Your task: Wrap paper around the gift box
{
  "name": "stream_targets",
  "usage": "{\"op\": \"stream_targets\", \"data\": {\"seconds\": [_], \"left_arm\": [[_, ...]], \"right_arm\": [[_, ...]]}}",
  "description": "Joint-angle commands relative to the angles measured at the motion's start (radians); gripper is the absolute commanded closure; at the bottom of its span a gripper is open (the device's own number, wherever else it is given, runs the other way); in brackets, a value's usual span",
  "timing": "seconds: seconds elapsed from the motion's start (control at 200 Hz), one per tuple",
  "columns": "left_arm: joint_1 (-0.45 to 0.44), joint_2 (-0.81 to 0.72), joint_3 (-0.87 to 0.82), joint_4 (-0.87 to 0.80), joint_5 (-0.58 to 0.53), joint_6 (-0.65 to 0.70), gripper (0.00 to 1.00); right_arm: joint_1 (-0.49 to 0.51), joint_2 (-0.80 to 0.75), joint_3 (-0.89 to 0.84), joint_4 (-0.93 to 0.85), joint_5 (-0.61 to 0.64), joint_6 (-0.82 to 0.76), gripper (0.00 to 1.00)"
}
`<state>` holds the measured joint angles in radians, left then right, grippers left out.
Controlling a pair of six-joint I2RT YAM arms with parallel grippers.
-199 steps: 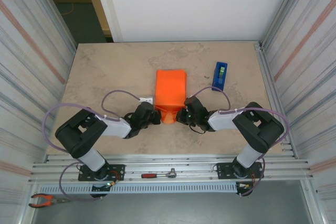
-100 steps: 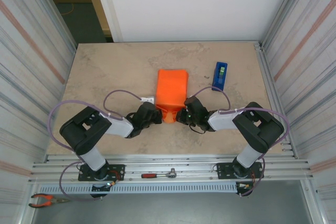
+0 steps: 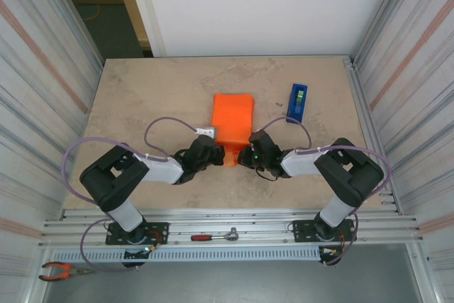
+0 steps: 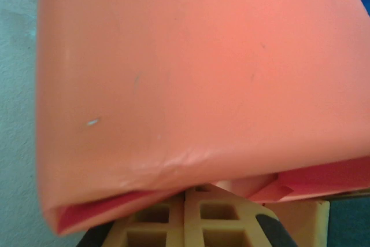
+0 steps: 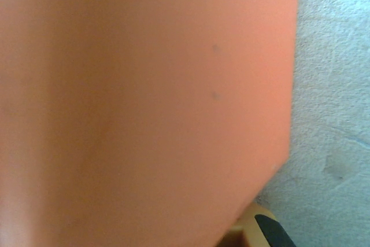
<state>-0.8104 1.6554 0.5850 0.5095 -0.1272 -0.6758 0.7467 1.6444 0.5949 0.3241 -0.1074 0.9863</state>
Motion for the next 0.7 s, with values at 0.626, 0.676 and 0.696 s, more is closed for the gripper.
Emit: {"op": "stream_targets", "data": {"seconds": [0.626, 0.676, 0.696], "left_arm": [[-0.039, -0.024, 0.029, -0.036, -0.011, 0.035, 1.0], [-0.038, -0.061, 0.02, -0.047, -0.009, 0.041, 1.0], [-0.039, -0.075, 0.011, -0.052, -0.012, 0.041, 1.0]], "right_arm": [[0.01, 0.035, -0.015, -0.145, -0.006, -0.026, 1.0], [0.01, 0.034, -0.014, -0.143, -0.006, -0.026, 1.0], [0.011, 0.035, -0.015, -0.143, -0.006, -0.026, 1.0]]}}
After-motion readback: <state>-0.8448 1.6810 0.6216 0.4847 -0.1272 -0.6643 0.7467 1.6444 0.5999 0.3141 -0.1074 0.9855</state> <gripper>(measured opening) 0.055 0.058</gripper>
